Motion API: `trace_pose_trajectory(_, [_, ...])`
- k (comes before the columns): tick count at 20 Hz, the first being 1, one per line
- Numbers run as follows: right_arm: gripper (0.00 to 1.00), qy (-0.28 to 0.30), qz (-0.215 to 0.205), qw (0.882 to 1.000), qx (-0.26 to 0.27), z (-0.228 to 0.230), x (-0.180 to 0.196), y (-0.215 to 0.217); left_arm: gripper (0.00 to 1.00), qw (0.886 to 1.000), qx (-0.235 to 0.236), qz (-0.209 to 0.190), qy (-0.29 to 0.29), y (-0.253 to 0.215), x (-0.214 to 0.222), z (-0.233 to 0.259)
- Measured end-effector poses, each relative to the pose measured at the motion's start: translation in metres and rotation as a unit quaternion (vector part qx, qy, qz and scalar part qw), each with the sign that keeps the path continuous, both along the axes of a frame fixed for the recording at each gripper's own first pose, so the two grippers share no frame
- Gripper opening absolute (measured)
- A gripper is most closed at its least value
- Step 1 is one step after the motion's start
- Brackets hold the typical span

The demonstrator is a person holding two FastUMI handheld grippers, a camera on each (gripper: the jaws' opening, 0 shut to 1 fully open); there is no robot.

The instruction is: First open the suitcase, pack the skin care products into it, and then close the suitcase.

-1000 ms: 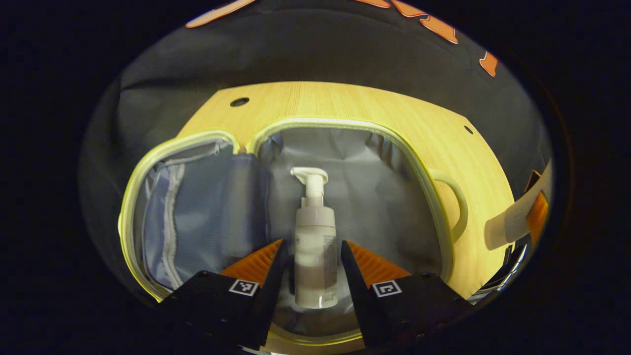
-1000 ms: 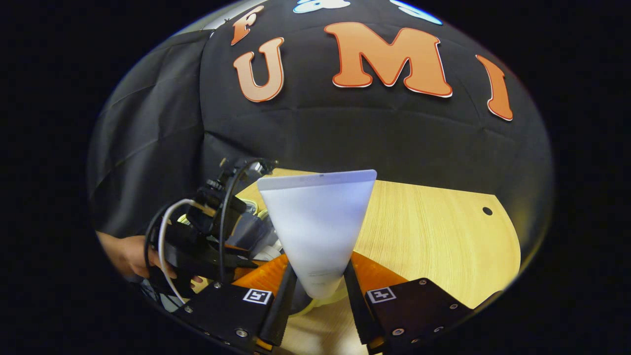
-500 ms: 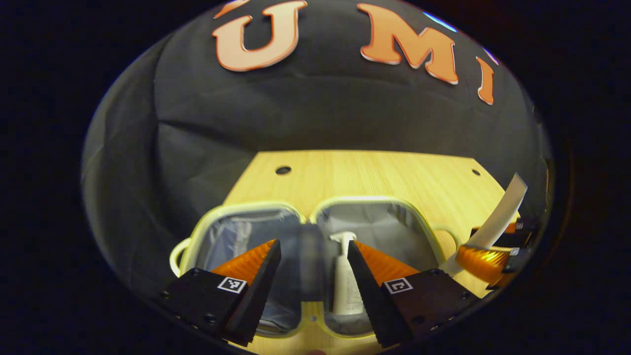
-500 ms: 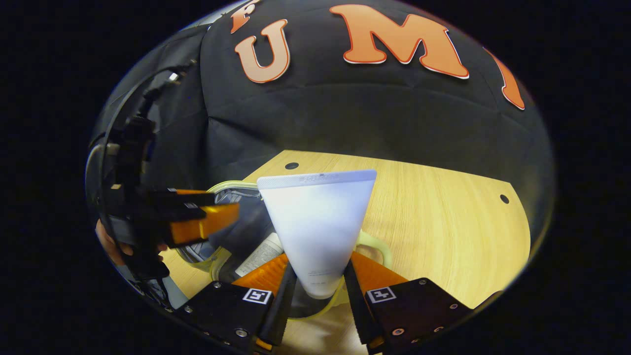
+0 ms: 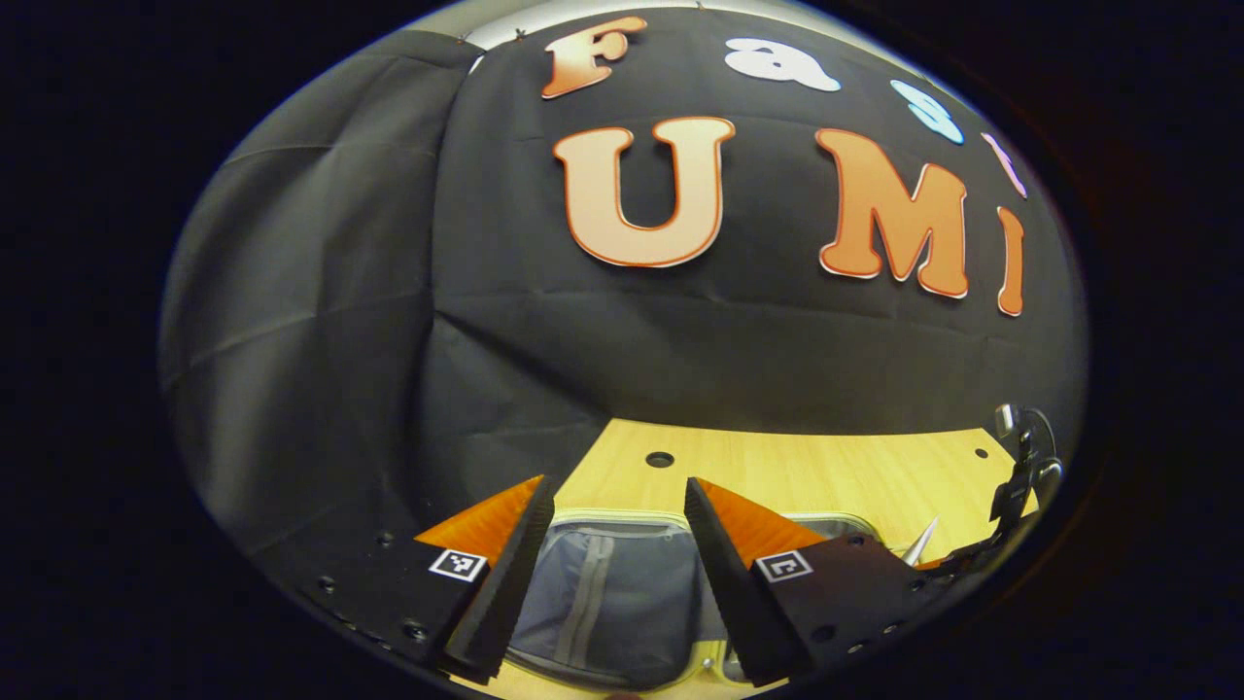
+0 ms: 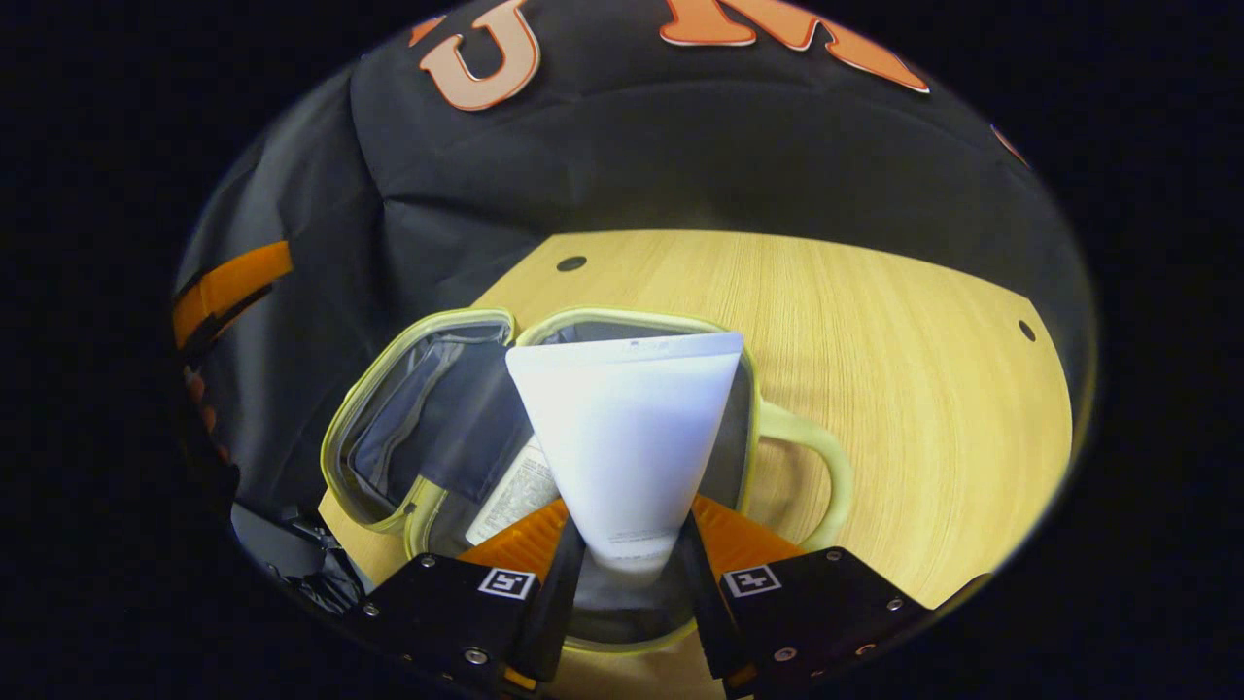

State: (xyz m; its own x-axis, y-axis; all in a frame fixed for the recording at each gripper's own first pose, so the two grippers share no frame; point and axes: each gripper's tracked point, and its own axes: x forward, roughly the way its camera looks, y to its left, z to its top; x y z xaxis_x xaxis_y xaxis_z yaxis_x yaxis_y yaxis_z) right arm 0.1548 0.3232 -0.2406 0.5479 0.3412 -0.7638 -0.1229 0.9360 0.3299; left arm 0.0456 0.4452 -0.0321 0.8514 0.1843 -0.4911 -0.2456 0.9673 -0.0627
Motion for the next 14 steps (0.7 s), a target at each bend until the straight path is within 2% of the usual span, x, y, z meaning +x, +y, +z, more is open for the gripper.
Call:
trace_pose_trajectory(4, [0.56,0.059,-0.011,0.998,0.008,-0.021,-0.004,0.012,0.85,0.999,-0.002,0.034,0.009,0.034,-0.017,-0.015])
trace_pose_trajectory(7, [0.56,0.082,-0.028,0.996,0.012,-0.027,0.004,0.014,0.85,0.998,-0.002,0.059,0.019,0.055,-0.028,-0.022])
trace_pose_trajectory(10, [0.56,0.116,-0.066,0.991,0.018,-0.036,0.012,0.013,0.85,0.997,-0.006,0.077,0.022,0.071,-0.034,-0.026])
trace_pose_trajectory(14, [0.56,0.141,-0.085,0.986,0.021,-0.047,0.016,0.018,0.85,0.995,-0.004,0.092,0.033,0.084,-0.044,-0.035])
